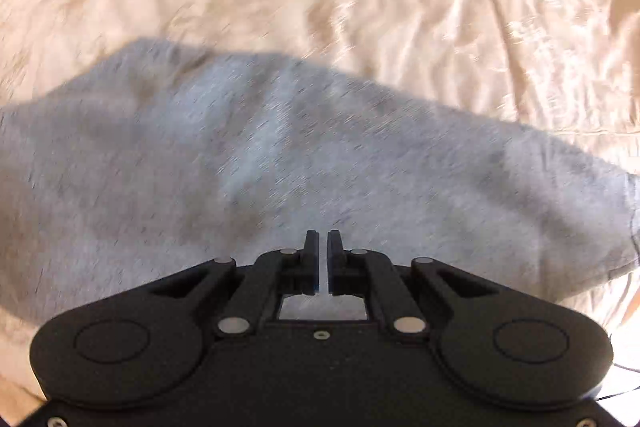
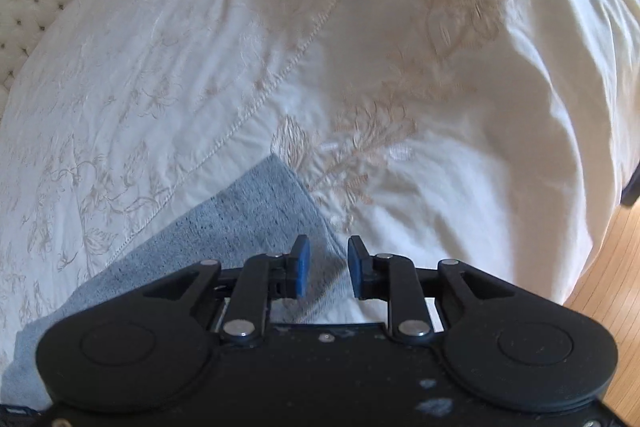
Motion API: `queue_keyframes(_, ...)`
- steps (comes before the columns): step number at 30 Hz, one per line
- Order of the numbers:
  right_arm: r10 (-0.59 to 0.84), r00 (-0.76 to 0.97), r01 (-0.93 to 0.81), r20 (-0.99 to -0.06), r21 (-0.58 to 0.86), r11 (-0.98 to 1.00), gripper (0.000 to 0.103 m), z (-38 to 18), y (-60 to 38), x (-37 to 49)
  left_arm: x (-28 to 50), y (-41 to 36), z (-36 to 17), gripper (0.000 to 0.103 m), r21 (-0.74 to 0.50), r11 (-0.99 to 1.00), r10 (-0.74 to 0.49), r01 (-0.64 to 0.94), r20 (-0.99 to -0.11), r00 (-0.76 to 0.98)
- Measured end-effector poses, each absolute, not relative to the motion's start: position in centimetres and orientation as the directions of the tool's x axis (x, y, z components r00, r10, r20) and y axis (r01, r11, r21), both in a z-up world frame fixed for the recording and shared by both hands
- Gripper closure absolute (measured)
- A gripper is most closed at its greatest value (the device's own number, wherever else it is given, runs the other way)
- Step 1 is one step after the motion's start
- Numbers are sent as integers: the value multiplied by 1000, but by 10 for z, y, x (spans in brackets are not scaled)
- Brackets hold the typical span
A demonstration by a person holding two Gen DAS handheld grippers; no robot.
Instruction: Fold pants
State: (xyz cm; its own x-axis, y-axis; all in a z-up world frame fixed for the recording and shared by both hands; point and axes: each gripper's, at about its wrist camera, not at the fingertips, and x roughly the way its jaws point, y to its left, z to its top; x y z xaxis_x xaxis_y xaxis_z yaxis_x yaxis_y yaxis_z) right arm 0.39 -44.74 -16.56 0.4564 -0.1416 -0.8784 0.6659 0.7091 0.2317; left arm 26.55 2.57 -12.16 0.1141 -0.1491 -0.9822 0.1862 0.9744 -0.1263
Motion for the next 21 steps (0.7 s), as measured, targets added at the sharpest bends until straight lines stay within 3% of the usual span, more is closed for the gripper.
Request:
queue_keyframes(4, -114, 482, 575, -869, 215, 789, 77, -162, -447, 33, 305, -29, -136, 90, -169, 956, -209, 239, -966, 152)
queue_keyframes(8, -79, 489, 551, -869, 237, 800, 77, -167, -448, 49, 339, -56, -199, 90, -90, 971, -115, 223, -988, 100)
queue_keyframes(10, -57, 488, 547, -871, 254, 798, 77, -170, -450, 51, 344, -59, -192, 96, -93, 975, -115, 203, -988, 99)
queue_keyframes(16, 12, 499, 512, -867, 306, 803, 76, -174, -465, 44, 314, -58, -153, 92, -148, 958, -183, 244, -975, 129)
queue_keyframes(19, 19, 496, 509, -868, 309, 804, 74, -182, -477, 45, 298, -68, -173, 85, -114, 955, -139, 274, -987, 76)
queue_keyframes(21, 41, 492, 502, -870, 322, 802, 71, -191, -488, 50, 282, -70, -192, 87, -70, 958, -78, 278, -997, 17)
